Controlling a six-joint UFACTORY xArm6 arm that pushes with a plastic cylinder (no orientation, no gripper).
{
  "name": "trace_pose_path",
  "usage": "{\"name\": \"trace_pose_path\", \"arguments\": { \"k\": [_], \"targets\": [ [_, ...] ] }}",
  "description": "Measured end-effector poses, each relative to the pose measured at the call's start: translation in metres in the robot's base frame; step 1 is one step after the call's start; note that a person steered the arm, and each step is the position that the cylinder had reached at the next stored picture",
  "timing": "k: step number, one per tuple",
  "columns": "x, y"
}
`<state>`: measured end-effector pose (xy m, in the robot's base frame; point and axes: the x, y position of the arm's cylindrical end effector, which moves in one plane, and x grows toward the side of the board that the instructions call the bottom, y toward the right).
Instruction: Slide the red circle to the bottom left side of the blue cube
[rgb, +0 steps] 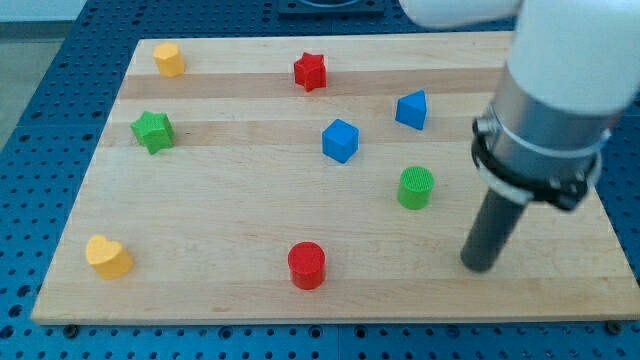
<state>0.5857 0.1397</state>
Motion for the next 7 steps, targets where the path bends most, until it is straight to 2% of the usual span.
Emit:
{"name": "trace_pose_path", "arguments": {
  "k": [2, 4, 7],
  "targets": [
    [0.022, -0.158],
    [0.022, -0.173],
    [-0.001, -0.189]
  ]
}}
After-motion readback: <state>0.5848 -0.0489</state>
